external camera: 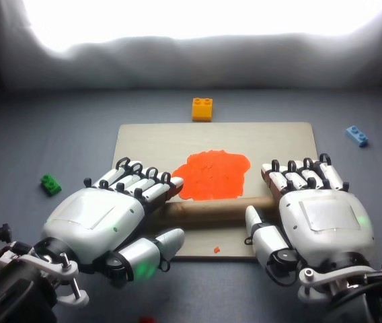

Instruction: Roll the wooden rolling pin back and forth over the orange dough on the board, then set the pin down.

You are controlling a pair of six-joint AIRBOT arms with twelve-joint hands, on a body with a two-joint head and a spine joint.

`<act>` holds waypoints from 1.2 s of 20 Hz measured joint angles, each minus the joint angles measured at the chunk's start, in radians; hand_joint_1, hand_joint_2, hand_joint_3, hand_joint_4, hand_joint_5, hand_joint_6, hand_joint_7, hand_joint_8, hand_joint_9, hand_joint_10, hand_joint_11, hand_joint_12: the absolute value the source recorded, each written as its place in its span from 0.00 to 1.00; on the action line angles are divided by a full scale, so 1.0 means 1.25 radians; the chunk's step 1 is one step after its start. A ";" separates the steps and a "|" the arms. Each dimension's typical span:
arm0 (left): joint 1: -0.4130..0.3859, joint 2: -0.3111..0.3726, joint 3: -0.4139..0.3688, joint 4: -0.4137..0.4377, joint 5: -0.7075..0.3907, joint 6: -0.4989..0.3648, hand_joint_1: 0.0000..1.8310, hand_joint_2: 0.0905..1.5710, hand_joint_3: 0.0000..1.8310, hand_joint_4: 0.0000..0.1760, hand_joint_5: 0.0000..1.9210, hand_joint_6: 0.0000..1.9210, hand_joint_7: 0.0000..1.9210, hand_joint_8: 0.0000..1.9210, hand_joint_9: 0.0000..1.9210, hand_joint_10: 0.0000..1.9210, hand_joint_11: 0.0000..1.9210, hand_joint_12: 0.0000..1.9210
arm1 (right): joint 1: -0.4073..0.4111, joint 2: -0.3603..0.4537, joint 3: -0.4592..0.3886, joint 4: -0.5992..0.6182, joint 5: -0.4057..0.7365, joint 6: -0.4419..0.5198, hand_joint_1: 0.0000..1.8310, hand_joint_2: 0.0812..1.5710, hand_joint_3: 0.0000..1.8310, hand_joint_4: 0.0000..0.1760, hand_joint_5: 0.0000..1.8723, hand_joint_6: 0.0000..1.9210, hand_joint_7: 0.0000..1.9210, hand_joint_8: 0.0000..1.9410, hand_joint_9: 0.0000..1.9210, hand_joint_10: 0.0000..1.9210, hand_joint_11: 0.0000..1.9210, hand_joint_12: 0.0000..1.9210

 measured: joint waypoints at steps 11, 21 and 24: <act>-0.030 0.000 0.010 0.008 0.013 0.000 0.00 0.98 0.00 0.00 0.11 0.00 0.12 0.00 0.08 0.00 0.00 0.07 | 0.005 0.015 -0.003 -0.043 0.010 0.000 0.00 1.00 0.05 0.00 0.17 0.00 0.19 0.00 0.14 0.00 0.00 0.29; -0.179 0.074 0.007 0.013 0.175 0.066 0.00 0.97 0.00 0.00 0.10 0.00 0.11 0.00 0.07 0.00 0.00 0.04 | 0.031 0.066 -0.003 -0.066 -0.004 0.005 0.00 1.00 0.05 0.00 0.18 0.00 0.19 0.00 0.14 0.00 0.00 0.29; -0.239 0.118 -0.012 0.013 0.257 0.114 0.00 0.98 0.00 0.00 0.10 0.00 0.12 0.00 0.07 0.00 0.00 0.05 | 0.041 0.107 -0.004 -0.089 -0.036 0.025 0.00 1.00 0.05 0.00 0.18 0.01 0.20 0.00 0.14 0.00 0.00 0.28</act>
